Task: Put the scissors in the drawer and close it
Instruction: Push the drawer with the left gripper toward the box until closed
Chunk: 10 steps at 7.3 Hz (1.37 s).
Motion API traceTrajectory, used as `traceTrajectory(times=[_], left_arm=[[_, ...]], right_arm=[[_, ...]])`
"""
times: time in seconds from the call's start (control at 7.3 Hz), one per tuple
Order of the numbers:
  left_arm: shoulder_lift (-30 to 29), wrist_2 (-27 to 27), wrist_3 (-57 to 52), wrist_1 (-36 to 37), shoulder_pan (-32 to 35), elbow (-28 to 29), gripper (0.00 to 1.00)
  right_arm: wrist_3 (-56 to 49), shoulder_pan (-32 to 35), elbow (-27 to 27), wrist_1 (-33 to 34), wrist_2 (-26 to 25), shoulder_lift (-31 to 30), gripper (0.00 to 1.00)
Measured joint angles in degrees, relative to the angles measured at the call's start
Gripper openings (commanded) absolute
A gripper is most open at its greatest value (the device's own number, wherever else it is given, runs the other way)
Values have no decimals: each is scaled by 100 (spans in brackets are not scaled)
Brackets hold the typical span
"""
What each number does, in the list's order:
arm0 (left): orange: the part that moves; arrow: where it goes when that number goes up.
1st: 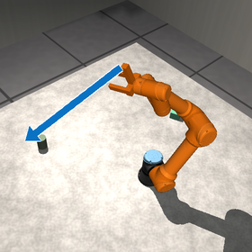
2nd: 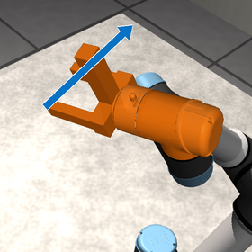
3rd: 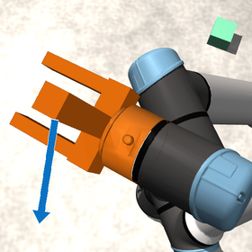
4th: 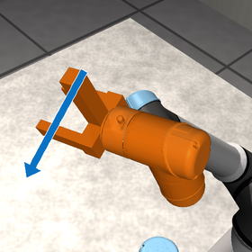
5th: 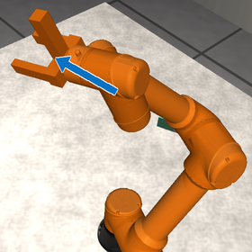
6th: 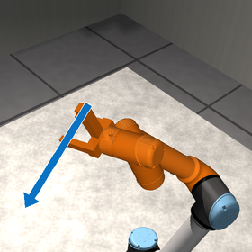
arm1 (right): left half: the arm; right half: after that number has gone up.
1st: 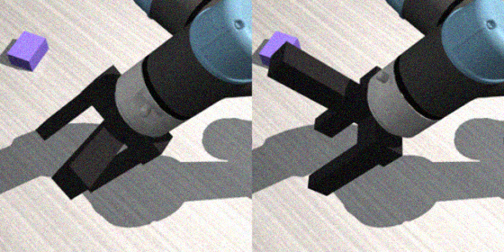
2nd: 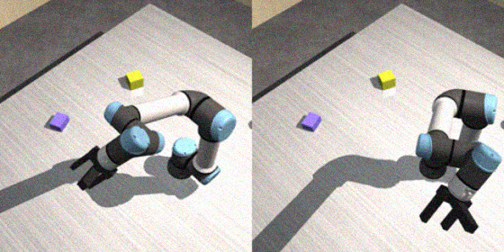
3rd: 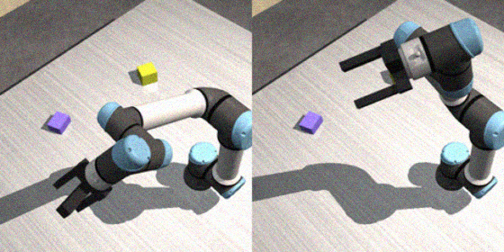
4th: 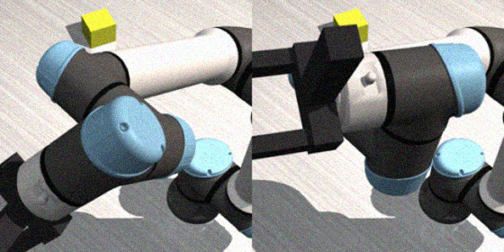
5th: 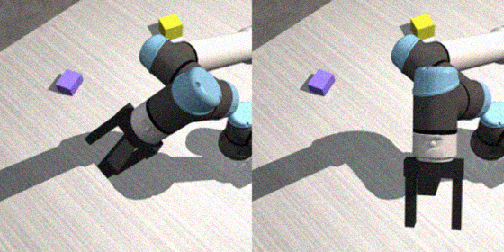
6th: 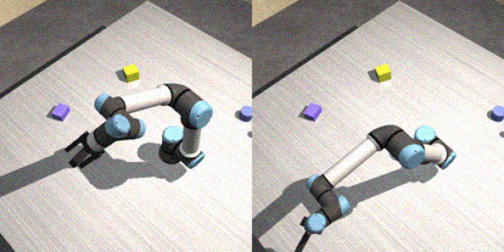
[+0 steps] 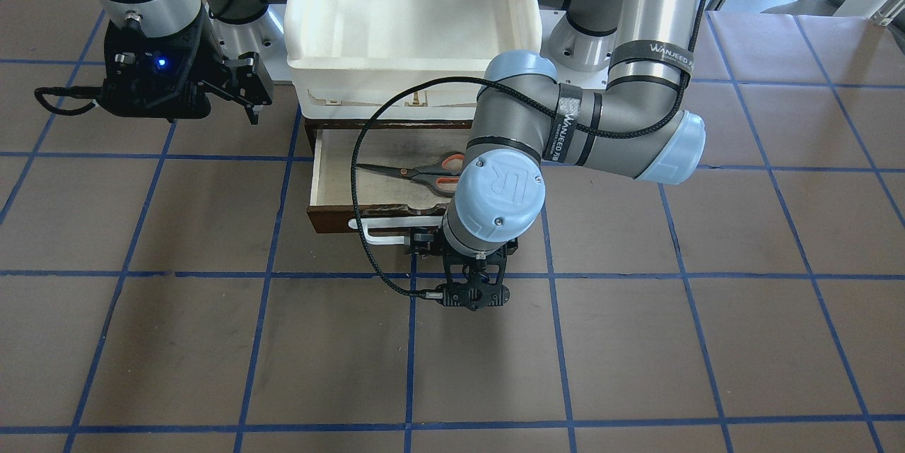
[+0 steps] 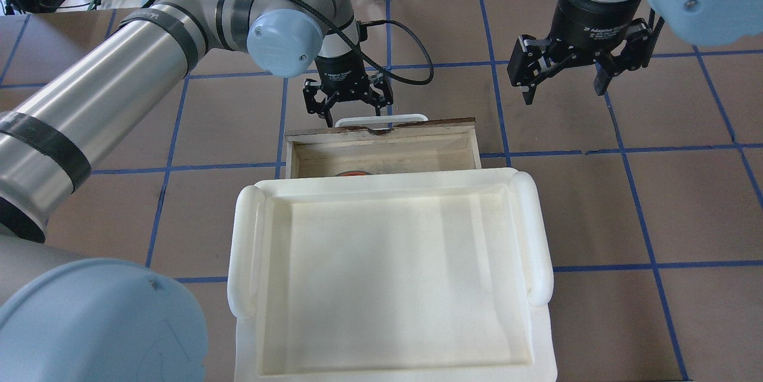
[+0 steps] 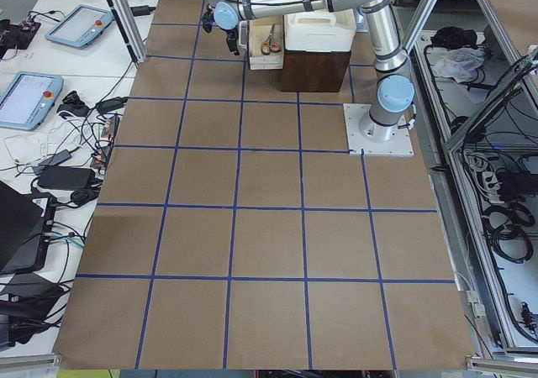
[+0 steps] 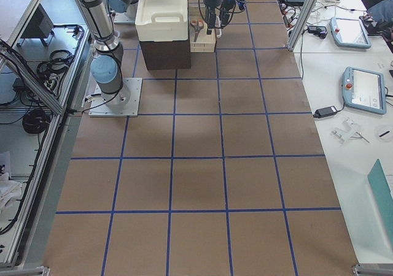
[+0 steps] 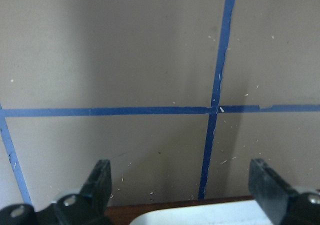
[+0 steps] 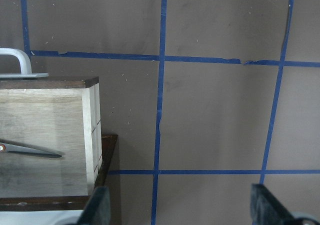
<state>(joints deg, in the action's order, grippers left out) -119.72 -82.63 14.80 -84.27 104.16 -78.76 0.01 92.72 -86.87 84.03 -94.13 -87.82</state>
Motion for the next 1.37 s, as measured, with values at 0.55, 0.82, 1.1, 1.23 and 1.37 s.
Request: traceTrajectory(times=[0.55, 0.82, 1.1, 1.23, 1.37], left_arm=[[235, -9, -44, -342, -16, -142, 100], [327, -7, -45, -354, -19, -309, 100], [426, -2, -40, -385, -7, -459, 100], [475, 0, -39, -436, -4, -509, 100], [522, 1, -39, -526, -2, -536, 100]], right_arm=[[18, 0, -48, 8, 0, -15, 100], [17, 0, -66, 5, 0, -15, 100], [35, 0, -96, 23, 0, -21, 100], [27, 0, -99, 37, 2, -23, 100], [6, 0, -104, 46, 6, -24, 100]])
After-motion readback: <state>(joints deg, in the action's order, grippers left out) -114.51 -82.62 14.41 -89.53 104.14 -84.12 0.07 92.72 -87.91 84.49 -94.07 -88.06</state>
